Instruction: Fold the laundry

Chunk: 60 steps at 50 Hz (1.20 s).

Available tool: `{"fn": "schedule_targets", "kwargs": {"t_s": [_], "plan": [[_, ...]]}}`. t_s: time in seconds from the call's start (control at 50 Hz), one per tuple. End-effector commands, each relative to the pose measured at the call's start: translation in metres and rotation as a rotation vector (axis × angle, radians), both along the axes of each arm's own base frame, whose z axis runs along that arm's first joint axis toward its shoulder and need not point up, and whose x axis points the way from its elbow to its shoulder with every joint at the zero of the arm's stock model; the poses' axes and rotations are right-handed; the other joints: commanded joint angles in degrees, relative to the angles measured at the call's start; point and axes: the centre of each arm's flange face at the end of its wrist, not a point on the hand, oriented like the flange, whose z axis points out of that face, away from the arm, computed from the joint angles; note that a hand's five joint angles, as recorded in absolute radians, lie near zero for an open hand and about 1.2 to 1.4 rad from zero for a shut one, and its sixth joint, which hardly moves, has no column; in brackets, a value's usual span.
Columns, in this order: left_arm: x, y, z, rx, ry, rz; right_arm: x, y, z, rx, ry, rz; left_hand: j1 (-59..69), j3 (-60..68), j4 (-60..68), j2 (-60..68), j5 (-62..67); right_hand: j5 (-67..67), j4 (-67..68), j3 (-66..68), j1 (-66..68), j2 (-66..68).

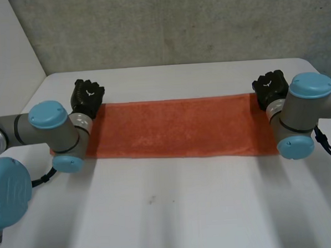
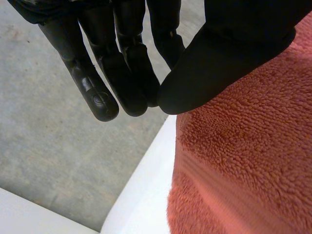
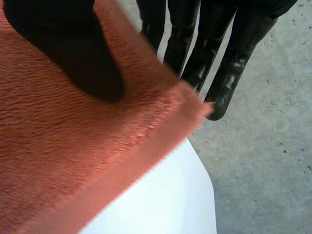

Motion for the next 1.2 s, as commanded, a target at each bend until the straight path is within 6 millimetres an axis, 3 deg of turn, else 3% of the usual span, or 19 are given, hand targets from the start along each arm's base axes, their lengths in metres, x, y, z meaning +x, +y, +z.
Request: {"fn": "schedule_targets", "kwargs": {"t_s": [0.02, 0.06, 0.1, 0.12, 0.16, 0.18, 0.2, 0.22, 0.26, 0.34, 0.42, 0.48, 0.6, 0.68, 0.76, 0.84, 1.02, 1.2], "plan": [[-0.011, 0.008, 0.003, -0.062, 0.018, -0.025, 0.004, 0.003, 0.006, -0.007, -0.024, -0.005, -58.5, -59.3, -59.4, -59.3, -59.3, -55.9, -56.9, -56.6, -44.7, -56.2], [-0.015, 0.014, 0.01, -0.087, 0.028, -0.038, 0.008, 0.006, 0.017, -0.021, -0.045, -0.002, -56.4, -57.3, -57.3, -57.3, -57.2, -55.9, -56.9, -56.6, -44.7, -56.2], [-0.016, 0.023, 0.033, -0.156, 0.052, -0.045, 0.005, 0.011, 0.046, -0.056, -0.115, -0.006, -58.5, -59.3, -59.4, -59.3, -59.3, -55.9, -56.9, -56.6, -44.7, -56.2], [-0.016, 0.023, 0.033, -0.157, 0.052, -0.045, 0.005, 0.011, 0.046, -0.057, -0.115, -0.006, -58.5, -59.3, -59.4, -59.3, -59.3, -55.9, -56.9, -56.6, -44.7, -56.2], [-0.013, 0.033, 0.054, -0.207, 0.074, -0.044, 0.001, 0.02, 0.075, -0.083, -0.186, 0.0, -58.5, -59.3, -59.4, -59.3, -59.3, -55.9, -56.9, -56.6, -44.7, -56.2], [-0.013, 0.034, 0.054, -0.208, 0.074, -0.044, 0.001, 0.02, 0.075, -0.083, -0.187, 0.0, -58.5, -59.3, -59.4, -59.3, -59.3, -55.9, -56.9, -56.6, -44.7, -56.2], [-0.012, 0.039, 0.065, -0.225, 0.083, -0.045, 0.0, 0.027, 0.087, -0.09, -0.216, 0.002, -58.5, -59.3, -59.4, -59.3, -59.3, -55.9, -56.9, -56.6, -44.7, -56.2], [-0.012, 0.039, 0.065, -0.225, 0.083, -0.045, 0.0, 0.027, 0.087, -0.091, -0.216, 0.002, -58.5, -59.3, -59.4, -59.3, -59.3, -55.9, -56.9, -56.6, -44.7, -56.2], [-0.007, 0.054, 0.086, -0.239, 0.094, -0.041, -0.005, 0.043, 0.114, -0.109, -0.264, 0.007, -58.5, -59.3, -59.4, -59.3, -59.3, -55.9, -56.9, -56.6, -44.7, -56.2], [-0.002, 0.074, 0.099, -0.231, 0.103, -0.046, -0.009, 0.063, 0.126, -0.101, -0.279, 0.023, -58.5, -59.3, -59.4, -59.3, -59.3, -55.9, -56.9, -56.6, -44.7, -56.2], [0.009, 0.103, 0.113, -0.195, 0.171, -0.058, -0.012, 0.091, 0.119, -0.017, -0.262, 0.068, -58.5, -59.3, -59.4, -59.3, -59.3, -55.9, -56.9, -56.6, -44.7, -56.2], [0.015, 0.119, 0.111, -0.138, 0.236, -0.072, -0.019, 0.107, 0.117, 0.047, -0.251, 0.074, -58.5, -59.3, -59.4, -59.3, -59.3, -55.9, -56.9, -56.6, -44.7, -56.2], [0.023, 0.144, 0.108, -0.001, 0.34, -0.084, -0.043, 0.115, 0.101, 0.192, -0.259, 0.005, -58.5, -59.3, -59.4, -59.3, -59.3, -55.9, -56.9, -56.6, -44.7, -56.2], [0.03, 0.163, 0.097, 0.205, 0.443, -0.067, -0.054, 0.121, 0.084, 0.305, -0.293, -0.018, -58.5, -59.3, -59.4, -59.3, -59.3, -52.8, -53.8, -53.6, -41.6, -53.1], [0.036, 0.17, 0.088, 0.346, 0.507, -0.031, -0.066, 0.117, 0.071, 0.352, -0.304, -0.033, -58.5, -59.3, -59.4, -59.3, -59.3, -47.5, -48.5, -48.3, -36.4, -47.8], [0.043, 0.175, 0.079, 0.465, 0.574, 0.018, -0.071, 0.109, 0.041, 0.434, -0.311, -0.018, -58.5, -59.3, -59.4, -59.3, -59.3, -39.6, -40.7, -40.4, -28.5, -40.0], [0.048, 0.175, 0.072, 0.484, 0.59, 0.04, -0.077, 0.089, 0.011, 0.405, -0.291, -0.031, -58.5, -59.3, -59.4, -59.3, -59.3, -30.4, -31.4, -31.2, -19.2, -30.7], [0.047, 0.178, 0.069, 0.485, 0.589, 0.035, -0.081, 0.083, -0.007, 0.414, -0.232, -0.029, -58.5, -59.3, -59.4, -59.3, -59.3, -25.3, -26.3, -26.1, -14.2, -25.6]]}}
